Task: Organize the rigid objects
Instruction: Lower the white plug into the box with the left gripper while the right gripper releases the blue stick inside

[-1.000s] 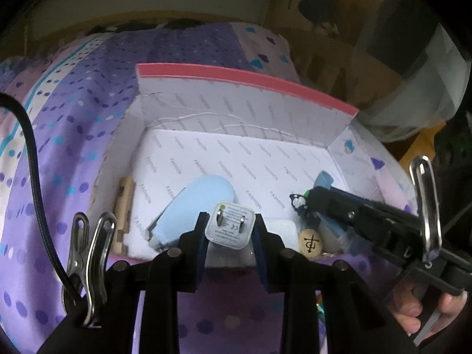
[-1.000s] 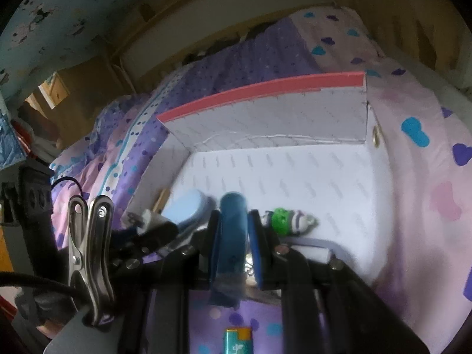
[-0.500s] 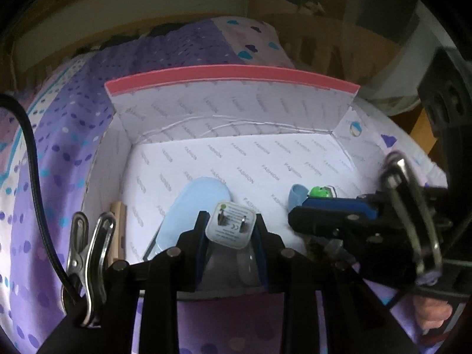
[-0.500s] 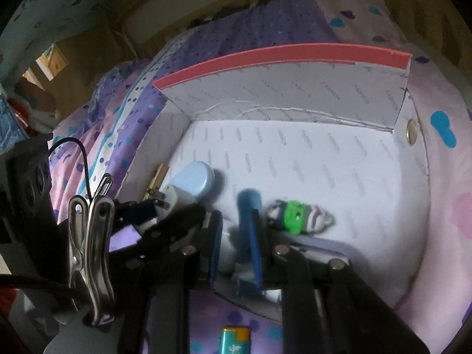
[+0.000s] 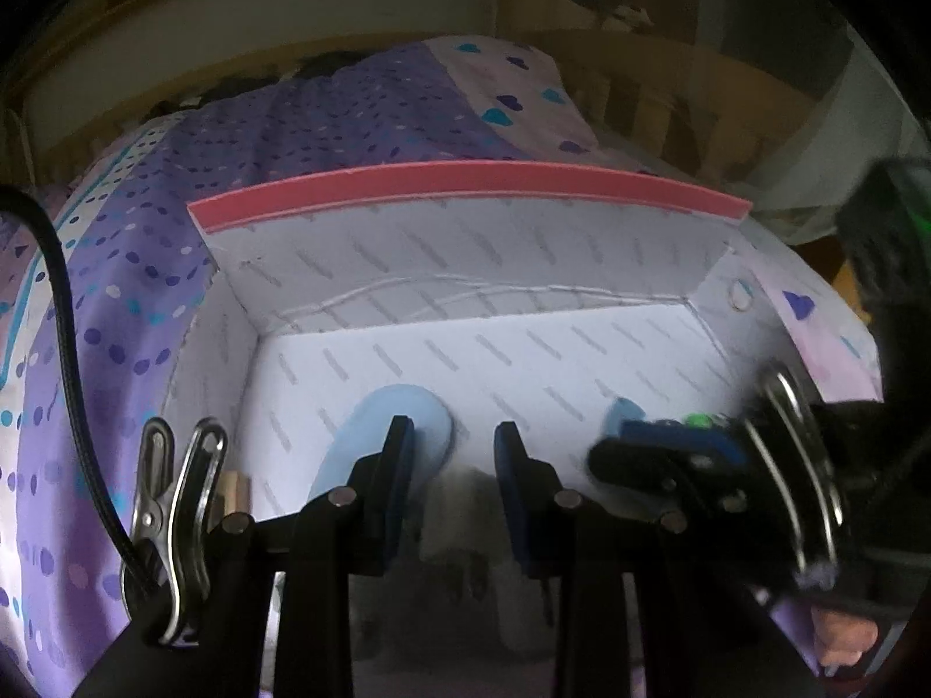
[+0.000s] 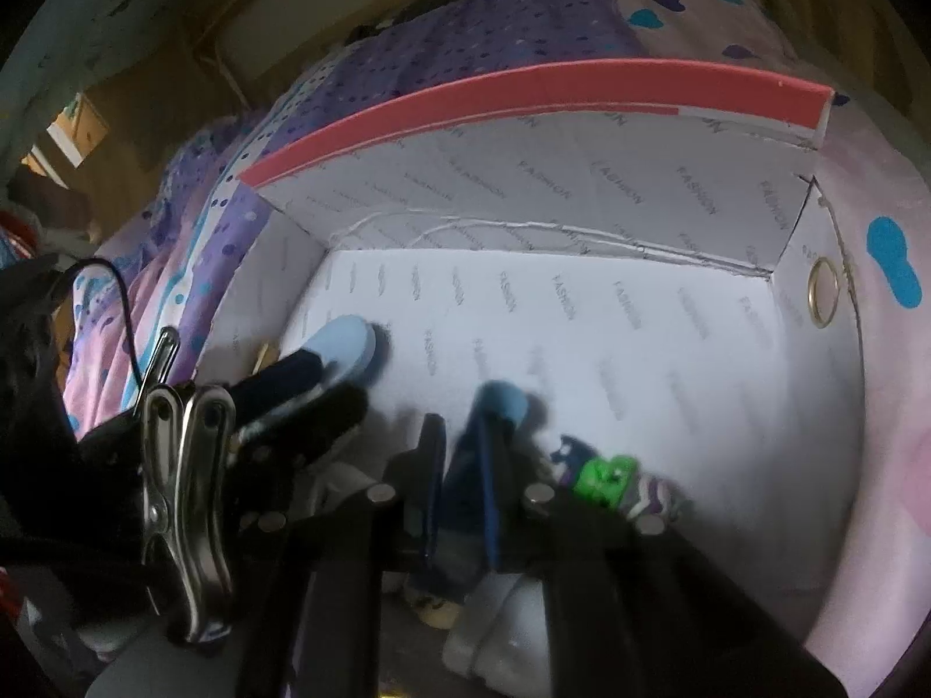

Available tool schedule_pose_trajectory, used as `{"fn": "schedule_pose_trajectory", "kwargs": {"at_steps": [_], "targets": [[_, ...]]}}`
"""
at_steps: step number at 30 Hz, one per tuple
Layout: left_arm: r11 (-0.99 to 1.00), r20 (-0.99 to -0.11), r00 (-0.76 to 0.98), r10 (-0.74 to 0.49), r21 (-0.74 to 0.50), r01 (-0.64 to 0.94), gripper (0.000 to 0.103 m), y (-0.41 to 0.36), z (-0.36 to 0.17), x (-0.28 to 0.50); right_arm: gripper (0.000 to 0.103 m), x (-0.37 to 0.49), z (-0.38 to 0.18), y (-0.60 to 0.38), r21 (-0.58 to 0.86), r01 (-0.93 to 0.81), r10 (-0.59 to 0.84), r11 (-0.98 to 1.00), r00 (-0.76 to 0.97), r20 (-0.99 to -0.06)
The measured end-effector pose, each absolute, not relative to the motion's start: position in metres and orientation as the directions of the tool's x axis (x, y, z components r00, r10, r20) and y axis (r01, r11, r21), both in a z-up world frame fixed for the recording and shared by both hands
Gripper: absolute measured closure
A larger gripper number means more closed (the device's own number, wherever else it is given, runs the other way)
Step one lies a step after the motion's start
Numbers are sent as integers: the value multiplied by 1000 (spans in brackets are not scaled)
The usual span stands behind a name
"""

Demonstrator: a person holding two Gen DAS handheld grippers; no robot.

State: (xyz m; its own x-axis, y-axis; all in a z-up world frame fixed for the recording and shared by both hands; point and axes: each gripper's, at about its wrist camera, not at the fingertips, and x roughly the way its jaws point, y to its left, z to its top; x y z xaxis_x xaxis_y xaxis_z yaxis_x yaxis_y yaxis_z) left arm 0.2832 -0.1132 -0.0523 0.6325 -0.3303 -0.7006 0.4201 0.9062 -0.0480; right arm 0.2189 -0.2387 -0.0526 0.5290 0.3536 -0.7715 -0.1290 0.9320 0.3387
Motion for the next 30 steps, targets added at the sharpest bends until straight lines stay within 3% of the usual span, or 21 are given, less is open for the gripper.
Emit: {"fn": "schedule_pose_trajectory", "kwargs": {"at_steps": [4, 8, 13, 18, 30], "targets": [[898, -712, 602, -362, -93, 430, 74, -107, -51, 290, 92, 218, -52, -231, 287, -134, 312, 948, 556, -771], [841, -760, 448, -471, -233, 489, 76, -103, -52, 288, 92, 215, -50, -218, 152, -148, 211, 977, 604, -768], [888, -785, 507, -356, -114, 446, 73, -110, -61, 287, 92, 216, -51, -226, 206, -135, 246, 969, 590, -769], [903, -750, 591, -297, -19, 429, 69, -114, -66, 279, 91, 216, -53, -231, 242, -120, 265, 963, 590, -763], [907, -735, 613, -290, -7, 420, 69, -117, -75, 270, 90, 212, -59, -220, 210, -113, 235, 971, 613, -755]]}}
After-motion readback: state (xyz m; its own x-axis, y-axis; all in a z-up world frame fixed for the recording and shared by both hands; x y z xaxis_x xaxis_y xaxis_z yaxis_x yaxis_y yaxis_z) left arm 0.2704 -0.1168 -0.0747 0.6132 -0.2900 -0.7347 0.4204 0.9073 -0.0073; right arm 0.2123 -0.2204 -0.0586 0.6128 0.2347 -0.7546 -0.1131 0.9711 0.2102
